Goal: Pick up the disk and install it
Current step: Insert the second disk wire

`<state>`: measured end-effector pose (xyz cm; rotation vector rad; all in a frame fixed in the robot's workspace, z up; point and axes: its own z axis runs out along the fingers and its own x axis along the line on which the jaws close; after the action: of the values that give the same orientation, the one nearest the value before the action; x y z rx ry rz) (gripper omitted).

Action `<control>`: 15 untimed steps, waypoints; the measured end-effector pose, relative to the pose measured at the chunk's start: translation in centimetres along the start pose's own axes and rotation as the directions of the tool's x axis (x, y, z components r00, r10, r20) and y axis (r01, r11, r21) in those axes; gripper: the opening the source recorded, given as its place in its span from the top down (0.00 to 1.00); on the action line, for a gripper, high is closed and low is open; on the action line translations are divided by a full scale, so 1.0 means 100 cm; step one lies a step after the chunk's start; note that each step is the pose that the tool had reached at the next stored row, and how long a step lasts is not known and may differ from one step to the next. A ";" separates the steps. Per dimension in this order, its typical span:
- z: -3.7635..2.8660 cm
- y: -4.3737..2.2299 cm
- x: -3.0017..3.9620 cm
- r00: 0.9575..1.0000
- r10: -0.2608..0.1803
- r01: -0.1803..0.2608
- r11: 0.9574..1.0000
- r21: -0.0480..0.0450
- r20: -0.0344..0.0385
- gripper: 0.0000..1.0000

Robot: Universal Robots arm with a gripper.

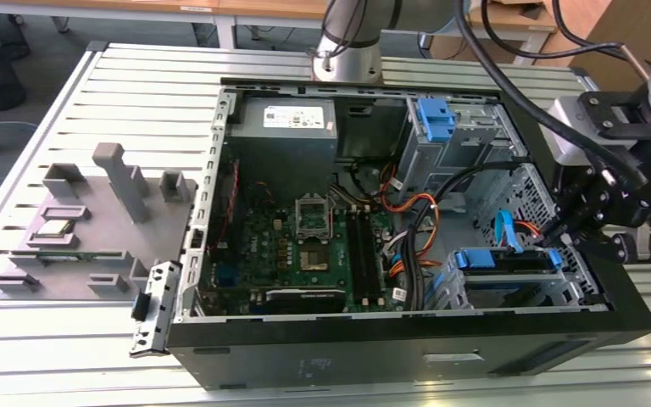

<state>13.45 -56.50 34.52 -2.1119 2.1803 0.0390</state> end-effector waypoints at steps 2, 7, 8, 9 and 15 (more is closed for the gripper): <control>-0.0002 0.0018 0.0000 1.000 -0.003 0.003 1.000 0.006 0.000 0.84; -0.0004 0.0051 0.0001 1.000 -0.007 0.007 1.000 0.015 0.001 0.84; -0.0004 0.0057 0.0001 1.000 -0.007 0.007 1.000 0.018 0.001 0.84; -0.0004 0.0061 0.0002 1.000 -0.008 0.008 1.000 0.023 0.001 0.84; -0.0014 0.0069 0.0000 1.000 -0.018 0.018 0.998 0.063 0.006 0.84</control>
<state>12.75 -56.49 34.62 -2.0943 2.1299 -0.0235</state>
